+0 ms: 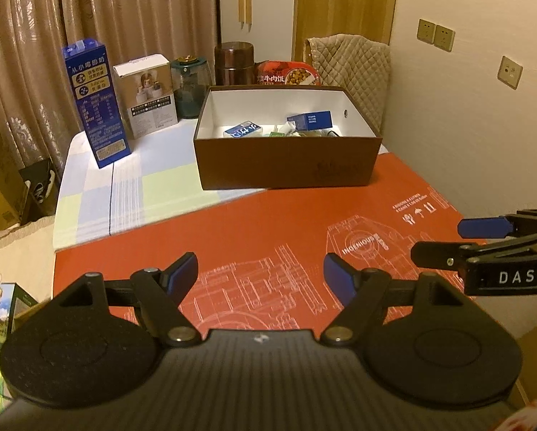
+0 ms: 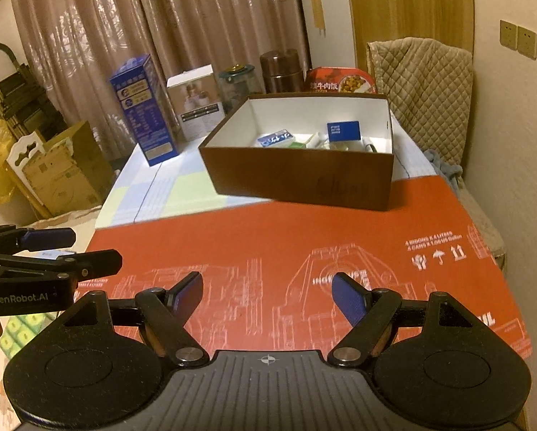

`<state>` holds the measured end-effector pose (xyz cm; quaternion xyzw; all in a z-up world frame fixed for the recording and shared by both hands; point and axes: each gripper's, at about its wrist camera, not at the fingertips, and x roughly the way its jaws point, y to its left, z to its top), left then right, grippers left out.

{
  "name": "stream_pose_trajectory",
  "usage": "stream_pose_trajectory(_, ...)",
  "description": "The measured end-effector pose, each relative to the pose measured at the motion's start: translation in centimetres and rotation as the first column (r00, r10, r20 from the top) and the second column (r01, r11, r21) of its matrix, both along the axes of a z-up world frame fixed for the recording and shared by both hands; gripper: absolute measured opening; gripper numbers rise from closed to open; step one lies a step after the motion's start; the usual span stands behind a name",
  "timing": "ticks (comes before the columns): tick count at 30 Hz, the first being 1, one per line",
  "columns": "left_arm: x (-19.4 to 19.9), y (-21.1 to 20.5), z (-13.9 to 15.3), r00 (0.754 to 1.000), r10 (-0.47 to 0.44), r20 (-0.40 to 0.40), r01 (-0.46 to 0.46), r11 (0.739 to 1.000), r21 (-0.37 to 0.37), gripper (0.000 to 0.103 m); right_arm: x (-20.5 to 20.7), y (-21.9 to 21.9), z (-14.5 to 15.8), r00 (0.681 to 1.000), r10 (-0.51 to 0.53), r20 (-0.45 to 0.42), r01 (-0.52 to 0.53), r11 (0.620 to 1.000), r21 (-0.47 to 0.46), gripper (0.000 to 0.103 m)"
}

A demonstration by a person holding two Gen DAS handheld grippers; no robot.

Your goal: Organize rigid objects

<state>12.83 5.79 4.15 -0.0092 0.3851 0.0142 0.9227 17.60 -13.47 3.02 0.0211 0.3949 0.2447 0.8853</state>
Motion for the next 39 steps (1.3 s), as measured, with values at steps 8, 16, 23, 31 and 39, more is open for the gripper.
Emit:
stream_pose_trajectory(8, -2.7, 0.1, -0.4, 1.000, 0.008, -0.017, -0.008, 1.000, -0.015, 0.074, -2.2, 0.2, 0.1, 1.000, 0.001, 0.002, -0.001, 1.000, -0.012, 0.076)
stream_pose_trajectory(16, -4.2, 0.5, -0.7, 0.999, 0.029, -0.026, -0.029, 0.999, -0.020, 0.074, -3.7, 0.9, -0.1, 1.000, 0.019, 0.003, -0.019, 0.999, -0.028, 0.076)
stream_pose_trajectory(23, -4.7, 0.6, -0.7, 0.999, 0.035, -0.022, -0.035, 0.999, -0.019, 0.074, -4.4, 1.4, -0.3, 1.000, 0.029, 0.001, -0.029, 0.999, -0.033, 0.076)
stream_pose_trajectory(31, -5.2, 0.5, -0.8, 0.999, 0.025, -0.020, -0.025, 0.999, -0.019, 0.074, -4.7, 1.5, -0.5, 1.000, 0.025, 0.000, -0.025, 0.999, -0.034, 0.076)
stream_pose_trajectory(39, -5.3, 0.4, -0.9, 1.000, 0.019, -0.021, -0.019, 1.000, -0.018, 0.074, -4.9, 1.5, -0.6, 1.000, 0.023, -0.005, -0.023, 0.999, -0.036, 0.076)
